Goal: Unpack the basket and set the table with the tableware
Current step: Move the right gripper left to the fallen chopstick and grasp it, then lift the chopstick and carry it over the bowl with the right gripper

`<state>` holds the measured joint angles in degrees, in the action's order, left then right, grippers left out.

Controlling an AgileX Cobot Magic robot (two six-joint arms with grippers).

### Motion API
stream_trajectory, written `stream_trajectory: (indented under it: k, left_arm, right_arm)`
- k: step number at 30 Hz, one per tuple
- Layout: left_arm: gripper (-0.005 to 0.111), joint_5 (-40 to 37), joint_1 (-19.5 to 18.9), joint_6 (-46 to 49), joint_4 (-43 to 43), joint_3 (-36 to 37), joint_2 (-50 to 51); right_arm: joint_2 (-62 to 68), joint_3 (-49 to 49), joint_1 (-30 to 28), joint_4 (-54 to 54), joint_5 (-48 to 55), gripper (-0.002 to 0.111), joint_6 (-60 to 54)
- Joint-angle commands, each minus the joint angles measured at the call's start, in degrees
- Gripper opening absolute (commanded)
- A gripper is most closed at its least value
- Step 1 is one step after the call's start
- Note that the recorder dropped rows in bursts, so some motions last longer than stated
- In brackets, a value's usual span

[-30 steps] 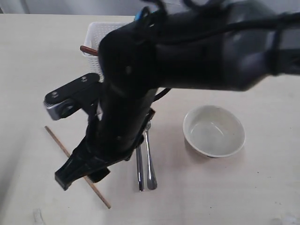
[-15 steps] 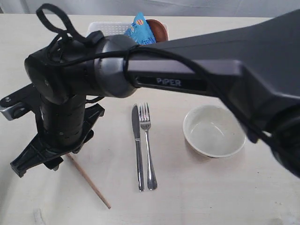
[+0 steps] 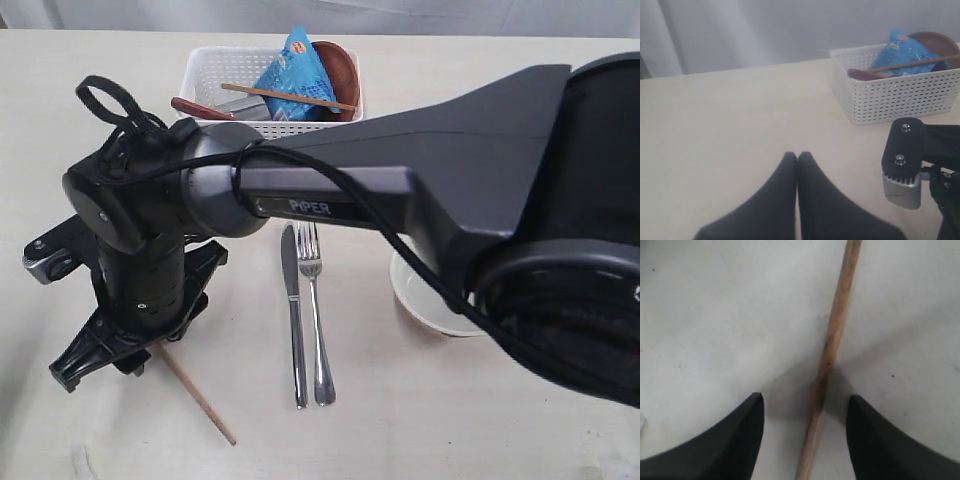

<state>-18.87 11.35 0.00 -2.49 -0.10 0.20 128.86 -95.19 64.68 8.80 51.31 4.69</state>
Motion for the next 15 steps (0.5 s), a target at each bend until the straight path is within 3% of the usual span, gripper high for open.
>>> stream_trajectory:
  k: [1, 9, 15]
  left_arm:
    - [0.000, 0.2, -0.1, 0.0, -0.3, 0.1, -0.2]
    - [0.000, 0.2, -0.1, 0.0, -0.3, 0.1, -0.2]
    - [0.000, 0.2, -0.1, 0.0, -0.3, 0.1, -0.2]
  right_arm:
    - [1.1, -0.3, 0.2, -1.4, -0.1, 0.041, 0.4]
    - [1.9, -0.3, 0.2, -1.6, 3.8, 0.000, -3.8]
    - [1.0, -0.3, 0.2, -9.5, 10.9, 0.000, -5.1]
